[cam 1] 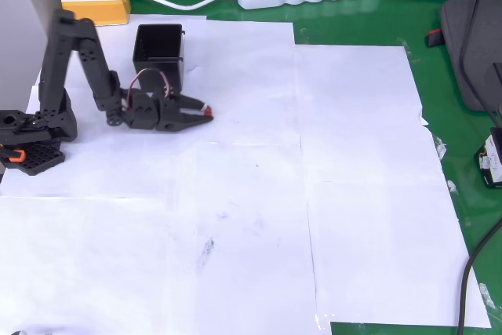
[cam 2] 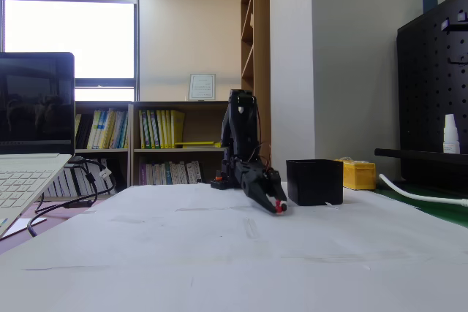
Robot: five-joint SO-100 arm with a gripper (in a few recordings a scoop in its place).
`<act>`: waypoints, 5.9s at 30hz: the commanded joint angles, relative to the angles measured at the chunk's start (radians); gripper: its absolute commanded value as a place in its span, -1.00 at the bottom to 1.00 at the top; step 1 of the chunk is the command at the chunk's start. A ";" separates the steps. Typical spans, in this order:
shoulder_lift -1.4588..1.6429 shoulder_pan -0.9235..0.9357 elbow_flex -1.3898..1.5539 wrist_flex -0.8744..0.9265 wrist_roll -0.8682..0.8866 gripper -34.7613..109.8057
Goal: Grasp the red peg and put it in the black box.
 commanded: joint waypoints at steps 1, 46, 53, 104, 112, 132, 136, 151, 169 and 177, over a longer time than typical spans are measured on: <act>-0.310 -0.002 0.222 0.535 0.020 -0.52; -0.147 -0.492 1.273 2.358 0.538 -0.42; -0.143 -0.495 1.264 2.356 0.488 0.01; -1.795 0.190 -0.465 2.089 0.054 -0.52; -1.999 0.207 -0.643 2.206 0.034 -0.52; -2.013 0.176 -0.684 2.195 0.002 -0.51; -2.013 0.176 -0.684 2.197 0.002 -0.51; -2.013 0.176 -0.684 2.197 0.002 -0.51; -2.013 0.176 -0.684 2.197 0.002 -0.51; -2.013 0.176 -0.684 2.197 0.002 -0.51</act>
